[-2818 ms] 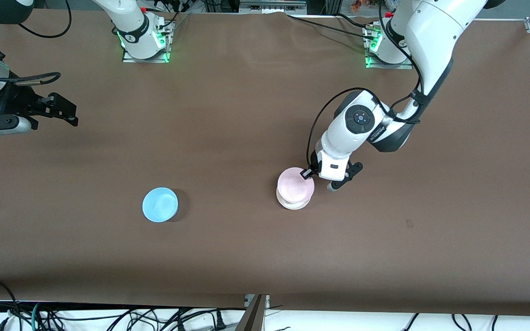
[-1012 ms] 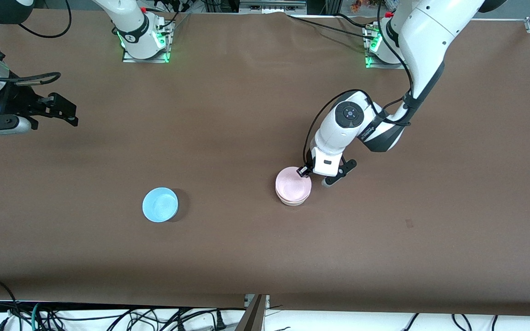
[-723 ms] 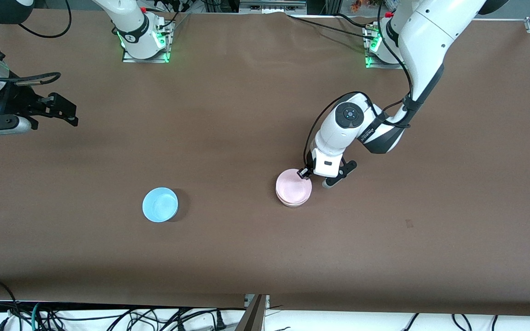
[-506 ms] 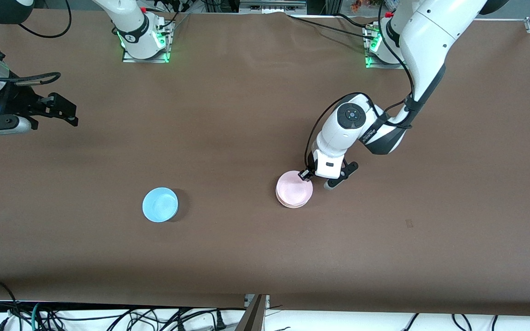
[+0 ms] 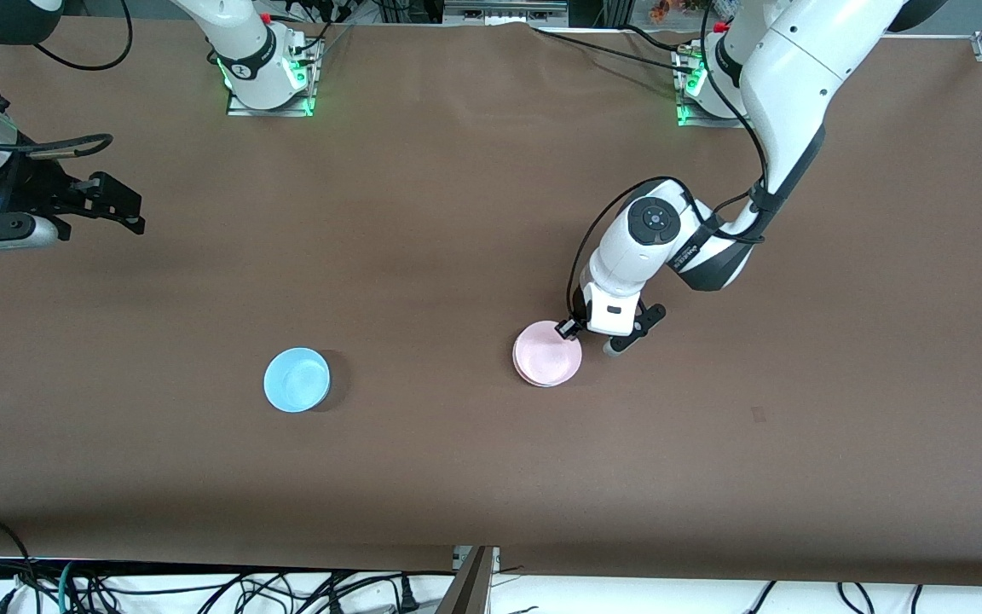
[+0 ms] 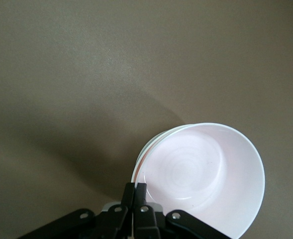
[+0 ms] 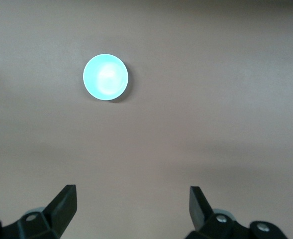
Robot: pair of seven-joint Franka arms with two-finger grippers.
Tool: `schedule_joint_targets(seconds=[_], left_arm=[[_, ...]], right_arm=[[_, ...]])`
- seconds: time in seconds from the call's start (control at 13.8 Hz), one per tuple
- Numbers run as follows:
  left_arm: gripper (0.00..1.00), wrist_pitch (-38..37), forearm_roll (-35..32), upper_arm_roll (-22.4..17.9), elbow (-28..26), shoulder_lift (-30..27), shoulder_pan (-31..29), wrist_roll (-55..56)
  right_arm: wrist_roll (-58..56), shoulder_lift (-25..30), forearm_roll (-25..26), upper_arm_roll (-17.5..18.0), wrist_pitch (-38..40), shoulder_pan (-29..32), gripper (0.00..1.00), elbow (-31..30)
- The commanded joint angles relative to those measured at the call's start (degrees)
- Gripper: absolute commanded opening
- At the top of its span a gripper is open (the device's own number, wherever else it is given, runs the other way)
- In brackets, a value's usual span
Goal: Stack pink and blue bowls on white bowl
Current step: 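Open the left gripper and release the pink bowl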
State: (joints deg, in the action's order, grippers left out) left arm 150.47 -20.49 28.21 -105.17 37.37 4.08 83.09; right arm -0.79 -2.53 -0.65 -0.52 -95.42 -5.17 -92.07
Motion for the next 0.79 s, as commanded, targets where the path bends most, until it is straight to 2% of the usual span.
schedule_joint_targets(seconds=[0.0,0.14,0.22,0.29,0.36,0.51,0.58,0.72], left_arm=[[0.30,0.17,-1.83,-0.61,2.15,0.33,0.58,1.72],[0.53,-0.17,-1.83,-0.61,2.69,0.24,0.58,2.77],[0.59,-0.44,-1.83,-0.61,3.21,0.16,0.58,2.95],[0.59,-1.22,-1.83,-0.61,3.74,-0.02,0.58,2.95],[0.47,-3.06,-1.83,-0.52,4.79,-0.11,0.58,2.87],[0.14,-5.62,-1.92,-0.43,6.29,-0.02,0.67,2.51],[0.00,-5.71,-1.92,-0.43,6.29,-0.02,0.67,2.51],[0.00,-5.63,-1.92,-0.61,6.03,0.85,1.37,2.34]], right_arm=[[0.53,-0.46,0.30,0.61,1.03,0.42,1.00,1.36],[0.53,-0.46,0.30,0.61,1.03,0.42,1.00,1.36],[0.53,-0.46,0.30,0.61,1.03,0.42,1.00,1.36],[0.53,-0.46,0.30,0.61,1.03,0.42,1.00,1.36],[0.53,-0.46,0.30,0.61,1.03,0.42,1.00,1.36],[0.53,-0.46,0.30,0.52,1.03,0.42,1.00,1.36],[0.53,-0.46,0.30,0.61,0.94,0.42,1.00,1.36],[0.53,-0.46,0.30,0.61,0.94,0.42,1.00,1.36]])
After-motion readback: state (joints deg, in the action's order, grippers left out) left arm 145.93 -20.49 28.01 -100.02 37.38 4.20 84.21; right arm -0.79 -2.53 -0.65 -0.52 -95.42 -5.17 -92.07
